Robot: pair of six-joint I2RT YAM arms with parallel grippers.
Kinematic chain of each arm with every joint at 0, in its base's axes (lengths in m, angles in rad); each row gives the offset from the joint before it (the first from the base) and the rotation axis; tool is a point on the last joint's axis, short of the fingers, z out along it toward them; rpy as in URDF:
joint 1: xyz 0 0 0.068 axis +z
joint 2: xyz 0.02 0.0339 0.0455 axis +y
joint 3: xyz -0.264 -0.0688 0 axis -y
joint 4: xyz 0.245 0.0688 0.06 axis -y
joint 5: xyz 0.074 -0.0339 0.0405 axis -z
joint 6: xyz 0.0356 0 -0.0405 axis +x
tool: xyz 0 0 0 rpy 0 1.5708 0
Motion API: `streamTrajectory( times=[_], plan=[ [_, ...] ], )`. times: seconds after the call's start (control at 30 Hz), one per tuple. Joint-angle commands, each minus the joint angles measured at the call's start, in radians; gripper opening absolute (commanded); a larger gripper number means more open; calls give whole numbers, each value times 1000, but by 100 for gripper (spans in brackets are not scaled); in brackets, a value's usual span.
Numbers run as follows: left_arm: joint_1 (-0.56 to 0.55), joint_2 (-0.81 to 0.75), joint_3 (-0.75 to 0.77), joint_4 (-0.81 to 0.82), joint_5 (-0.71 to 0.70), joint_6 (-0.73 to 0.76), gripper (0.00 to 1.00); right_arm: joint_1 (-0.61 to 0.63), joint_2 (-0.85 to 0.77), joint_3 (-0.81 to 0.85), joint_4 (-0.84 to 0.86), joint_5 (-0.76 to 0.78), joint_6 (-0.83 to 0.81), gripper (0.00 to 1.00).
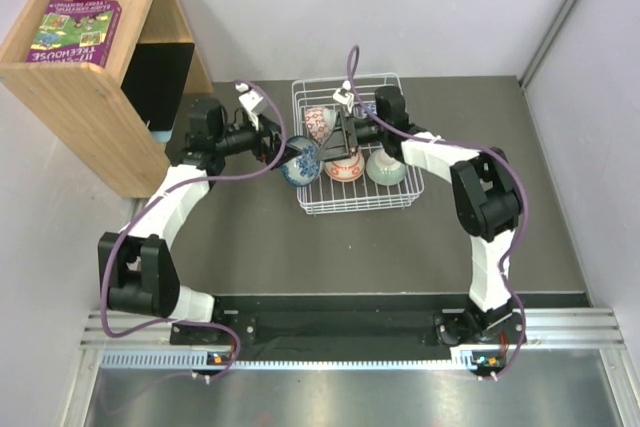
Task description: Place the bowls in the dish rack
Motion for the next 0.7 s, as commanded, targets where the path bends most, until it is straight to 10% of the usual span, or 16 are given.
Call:
streamTrajectory(
  times=[0.0,0.3,0.43,0.67],
  plan=[
    [22,-46,-2,102,3,-87,99,-35,-112,37,0,33,-65,0],
    [73,-72,-25,98,-49,-116,99,-94,-184,17,-12,96,-96,0],
    [96,-86,-45,81,-58,-105,99,-106,-221,119,-439,254,-441,0],
    [131,-115,-92,55,-79,-79,99,-123,-269,180,-621,481,-625,0]
  ],
)
